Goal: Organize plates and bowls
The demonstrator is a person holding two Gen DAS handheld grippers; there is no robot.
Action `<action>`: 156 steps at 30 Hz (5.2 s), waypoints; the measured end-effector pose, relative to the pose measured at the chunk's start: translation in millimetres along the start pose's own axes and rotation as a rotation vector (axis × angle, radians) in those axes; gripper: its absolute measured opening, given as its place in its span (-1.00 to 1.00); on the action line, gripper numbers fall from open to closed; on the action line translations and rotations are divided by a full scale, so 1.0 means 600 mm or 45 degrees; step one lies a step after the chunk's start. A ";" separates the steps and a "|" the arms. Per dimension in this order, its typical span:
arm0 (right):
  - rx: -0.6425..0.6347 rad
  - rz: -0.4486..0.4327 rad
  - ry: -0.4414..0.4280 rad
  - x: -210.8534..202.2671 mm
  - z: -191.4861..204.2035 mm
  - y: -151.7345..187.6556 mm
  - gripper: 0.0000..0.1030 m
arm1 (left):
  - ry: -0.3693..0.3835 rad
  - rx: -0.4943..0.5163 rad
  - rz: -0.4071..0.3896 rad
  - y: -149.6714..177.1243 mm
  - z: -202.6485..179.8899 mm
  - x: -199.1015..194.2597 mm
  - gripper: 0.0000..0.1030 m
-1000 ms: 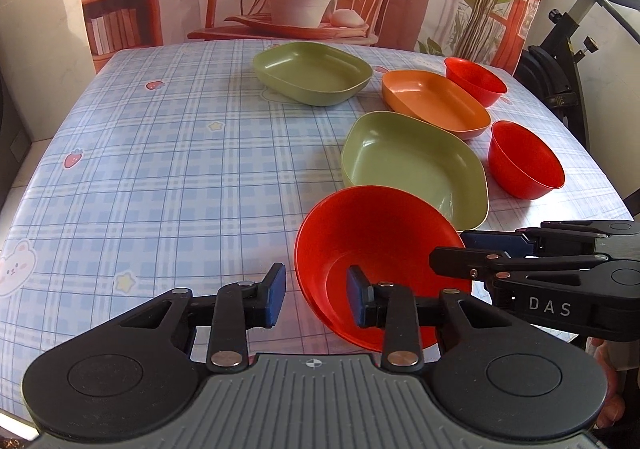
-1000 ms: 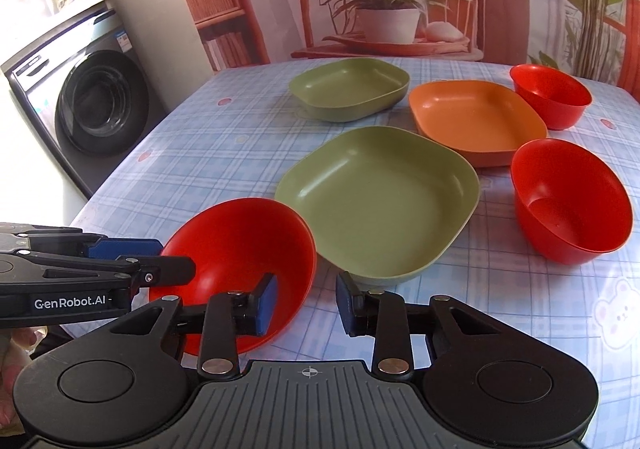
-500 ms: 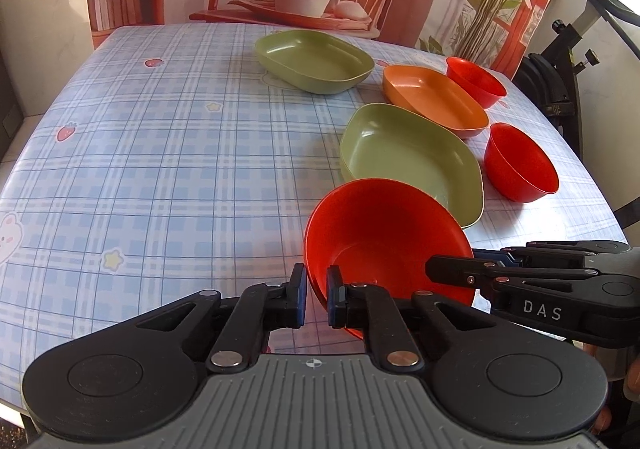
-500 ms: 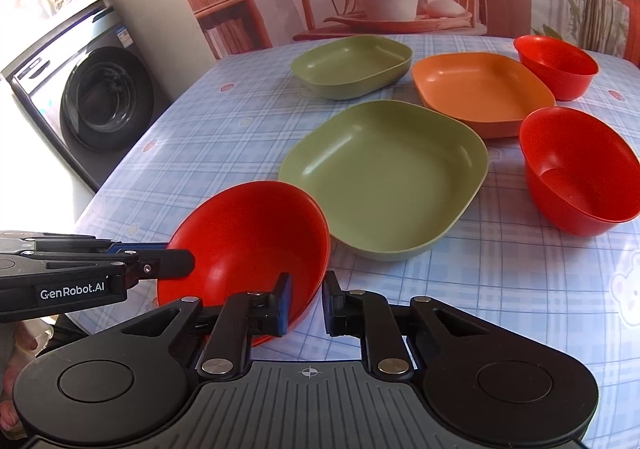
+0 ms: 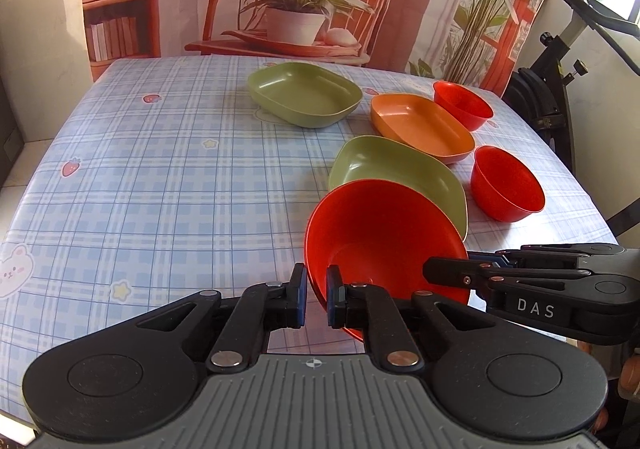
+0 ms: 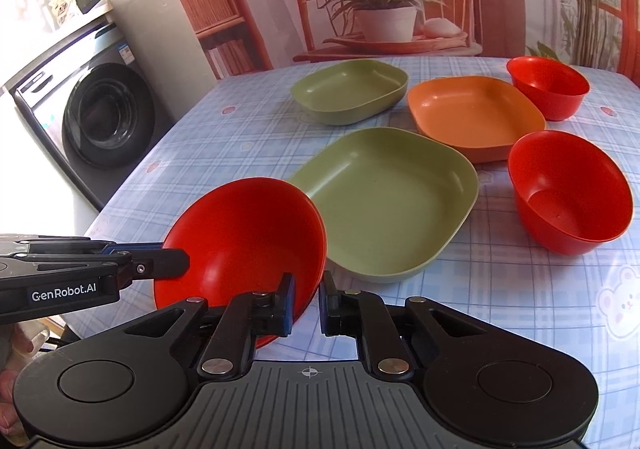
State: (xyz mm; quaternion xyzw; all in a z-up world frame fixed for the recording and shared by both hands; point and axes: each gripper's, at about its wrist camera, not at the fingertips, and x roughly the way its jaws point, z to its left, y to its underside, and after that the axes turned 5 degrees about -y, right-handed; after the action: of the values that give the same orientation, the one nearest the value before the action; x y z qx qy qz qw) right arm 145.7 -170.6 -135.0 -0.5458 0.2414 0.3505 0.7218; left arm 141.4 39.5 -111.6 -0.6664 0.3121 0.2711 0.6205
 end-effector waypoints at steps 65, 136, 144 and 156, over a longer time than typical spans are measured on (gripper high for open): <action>0.439 -0.390 0.288 -0.095 -0.339 -0.050 -0.80 | 0.207 0.387 0.086 -0.172 -0.305 0.215 -0.77; 0.343 -0.436 0.182 0.039 -0.512 -0.218 -0.59 | 0.242 0.071 0.035 -0.361 -0.308 0.428 -0.37; 0.341 -0.432 0.188 0.047 -0.512 -0.224 -0.72 | 0.265 0.092 0.087 -0.357 -0.307 0.448 -0.74; 0.373 -0.505 0.182 0.004 -0.494 -0.224 -0.84 | 0.296 0.079 0.029 -0.361 -0.303 0.389 -0.83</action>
State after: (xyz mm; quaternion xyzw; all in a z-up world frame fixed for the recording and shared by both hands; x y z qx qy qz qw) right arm 260.6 -474.9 -139.0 -0.4955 0.2284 0.1238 0.8288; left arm 453.4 -152.8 -128.8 -0.6702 0.3977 0.1894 0.5973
